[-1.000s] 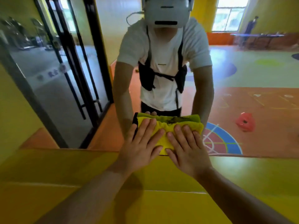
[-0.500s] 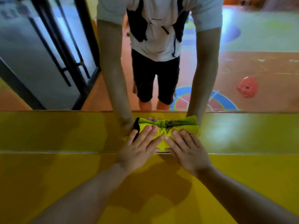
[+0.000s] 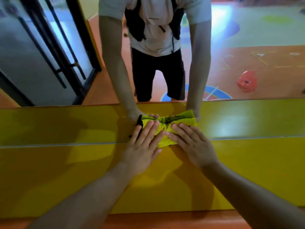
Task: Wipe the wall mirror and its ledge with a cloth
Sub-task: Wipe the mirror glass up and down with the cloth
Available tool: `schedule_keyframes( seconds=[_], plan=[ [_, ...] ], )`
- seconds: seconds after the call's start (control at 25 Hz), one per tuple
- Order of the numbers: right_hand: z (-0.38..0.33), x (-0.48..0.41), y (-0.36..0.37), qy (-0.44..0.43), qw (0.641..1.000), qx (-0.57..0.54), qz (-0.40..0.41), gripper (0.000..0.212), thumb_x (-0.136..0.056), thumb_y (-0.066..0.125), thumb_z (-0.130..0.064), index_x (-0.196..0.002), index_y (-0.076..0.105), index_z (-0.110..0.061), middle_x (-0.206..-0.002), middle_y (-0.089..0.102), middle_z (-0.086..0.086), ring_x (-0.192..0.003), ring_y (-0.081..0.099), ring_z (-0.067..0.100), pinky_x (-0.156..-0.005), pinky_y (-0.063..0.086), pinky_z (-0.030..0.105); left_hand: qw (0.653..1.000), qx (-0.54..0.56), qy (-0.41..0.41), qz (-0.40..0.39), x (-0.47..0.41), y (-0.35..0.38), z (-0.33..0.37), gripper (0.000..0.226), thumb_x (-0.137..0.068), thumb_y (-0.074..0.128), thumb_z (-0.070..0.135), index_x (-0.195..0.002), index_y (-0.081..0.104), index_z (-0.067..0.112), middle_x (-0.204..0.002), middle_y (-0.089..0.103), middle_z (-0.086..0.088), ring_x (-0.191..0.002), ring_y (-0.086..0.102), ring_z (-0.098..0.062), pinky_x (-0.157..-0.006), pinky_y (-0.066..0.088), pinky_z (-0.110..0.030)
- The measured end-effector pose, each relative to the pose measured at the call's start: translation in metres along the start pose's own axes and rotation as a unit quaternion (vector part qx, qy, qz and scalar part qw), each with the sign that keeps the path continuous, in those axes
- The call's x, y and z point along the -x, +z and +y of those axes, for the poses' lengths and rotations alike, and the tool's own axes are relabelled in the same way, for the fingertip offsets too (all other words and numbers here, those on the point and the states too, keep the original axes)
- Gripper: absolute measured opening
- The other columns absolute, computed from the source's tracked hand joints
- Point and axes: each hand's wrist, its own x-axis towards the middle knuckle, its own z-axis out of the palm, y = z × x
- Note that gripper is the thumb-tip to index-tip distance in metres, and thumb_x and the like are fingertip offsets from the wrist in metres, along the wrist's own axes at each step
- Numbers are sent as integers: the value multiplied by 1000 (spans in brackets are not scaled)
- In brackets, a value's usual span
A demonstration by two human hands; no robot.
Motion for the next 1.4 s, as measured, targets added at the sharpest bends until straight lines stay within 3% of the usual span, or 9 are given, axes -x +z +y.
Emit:
schedule_keyframes(
  seconds=[0.24,0.48,0.64,0.8,1.08,1.28,1.4],
  plan=[
    [13,-11,-30,69,996,-60,0,60,-106,37,-54,-158,35,-25,-168,24,2,-156,21,20,-126,18,40,997,7,-61,35,-35,-22,11,74,-107,28,57,-164,8,13,-172,4,-13,-159,7,-29,-127,11,-51],
    [76,-102,-119,84,993,-22,75,55,-109,34,-45,-159,32,-24,-169,22,4,-156,21,24,-127,15,43,994,-19,-83,72,-133,-126,-40,73,-108,22,54,-164,0,15,-172,-6,-11,-159,-2,-28,-128,-5,-48],
    [133,-200,-205,87,984,10,156,54,-109,35,-42,-157,36,-18,-169,21,7,-156,21,27,-127,14,45,983,-43,-106,146,-220,-228,-95,72,-107,32,51,-164,9,12,-172,5,-14,-159,7,-31,-128,6,-51],
    [188,-299,-308,98,972,36,210,57,-107,40,-40,-157,36,-13,-167,26,11,-155,23,30,-122,27,52,965,-54,-132,222,-309,-345,-145,67,-108,34,50,-162,22,11,-171,12,-14,-158,10,-31,-127,16,-52],
    [268,-404,-423,93,961,68,250,59,-108,38,-42,-159,31,-13,-169,21,9,-156,22,27,-120,32,53,950,-109,-130,261,-417,-467,-208,70,-108,30,54,-164,16,14,-172,9,-12,-159,8,-28,-124,20,-50],
    [321,-458,-484,92,953,101,271,58,-109,31,-43,-160,30,-14,-169,20,9,-156,20,27,-121,30,52,943,-132,-123,280,-485,-528,-237,70,-109,23,53,-164,8,13,-172,0,-13,-159,0,-29,-125,14,-51],
    [350,-495,-523,103,949,104,281,58,-110,26,-46,-161,27,-17,-169,19,7,-157,15,25,-123,26,49,936,-135,-111,304,-528,-573,-258,67,-109,27,49,-164,15,12,-172,6,-13,-159,3,-29,-126,17,-52]
  ],
)
